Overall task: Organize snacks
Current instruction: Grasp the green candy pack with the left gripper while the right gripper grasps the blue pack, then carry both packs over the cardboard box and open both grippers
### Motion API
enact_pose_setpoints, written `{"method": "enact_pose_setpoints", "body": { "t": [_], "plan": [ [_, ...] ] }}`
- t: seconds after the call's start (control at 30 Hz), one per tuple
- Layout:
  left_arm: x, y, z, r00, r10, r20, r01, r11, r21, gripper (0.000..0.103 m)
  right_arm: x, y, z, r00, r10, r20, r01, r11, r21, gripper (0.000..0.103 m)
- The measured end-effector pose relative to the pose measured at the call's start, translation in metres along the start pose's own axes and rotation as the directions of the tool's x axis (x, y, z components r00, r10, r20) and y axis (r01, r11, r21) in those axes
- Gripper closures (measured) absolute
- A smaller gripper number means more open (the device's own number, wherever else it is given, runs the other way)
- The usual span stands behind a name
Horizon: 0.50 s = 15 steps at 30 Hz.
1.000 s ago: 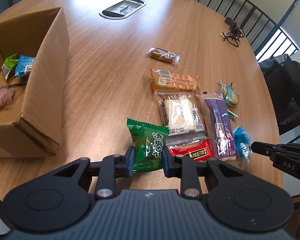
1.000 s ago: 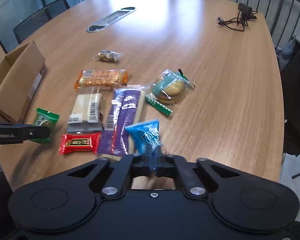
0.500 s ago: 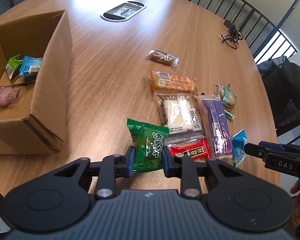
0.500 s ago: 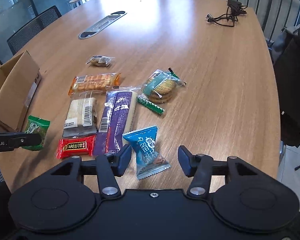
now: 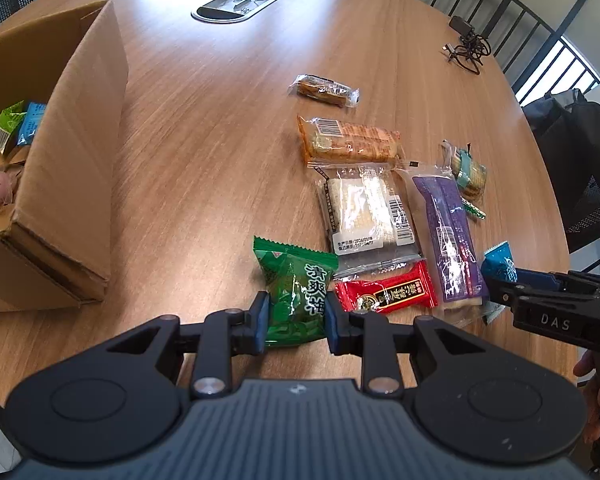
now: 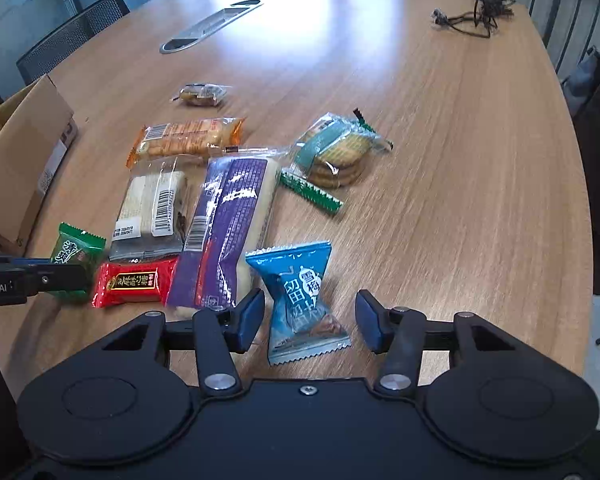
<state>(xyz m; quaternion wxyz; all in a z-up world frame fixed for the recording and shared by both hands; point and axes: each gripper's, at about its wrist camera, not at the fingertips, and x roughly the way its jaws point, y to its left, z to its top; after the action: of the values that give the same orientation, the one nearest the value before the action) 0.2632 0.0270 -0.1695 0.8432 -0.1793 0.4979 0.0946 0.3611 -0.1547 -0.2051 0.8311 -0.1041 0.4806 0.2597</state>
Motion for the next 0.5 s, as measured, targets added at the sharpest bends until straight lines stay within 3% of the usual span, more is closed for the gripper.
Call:
{"method": "enact_pose_setpoints", "body": {
  "t": [0.03, 0.1, 0.37, 0.5],
  "plan": [
    [0.000, 0.000, 0.000, 1.000, 0.001, -0.003, -0.001, 1.000, 0.001, 0.074, 0.000, 0.001, 0.000, 1.000, -0.003, -0.001, 0.003, 1.000, -0.007, 0.058],
    [0.003, -0.001, 0.000, 1.000, 0.017, -0.023, -0.016, 1.000, 0.006, 0.074, -0.001, 0.001, 0.001, 1.000, -0.004, -0.009, 0.003, 1.000, -0.026, 0.073],
    [0.006, -0.010, -0.002, 0.999, 0.046, -0.002, -0.046, 0.998, 0.043, 0.070, -0.019, 0.003, -0.007, 0.999, -0.007, -0.053, 0.005, 0.999, -0.046, 0.074],
    [0.005, -0.011, -0.002, 0.999, 0.042, -0.006, -0.042, 0.998, 0.041, 0.077, -0.033, 0.005, -0.007, 0.999, -0.009, -0.035, 0.007, 0.999, -0.047, 0.074]
  ]
}}
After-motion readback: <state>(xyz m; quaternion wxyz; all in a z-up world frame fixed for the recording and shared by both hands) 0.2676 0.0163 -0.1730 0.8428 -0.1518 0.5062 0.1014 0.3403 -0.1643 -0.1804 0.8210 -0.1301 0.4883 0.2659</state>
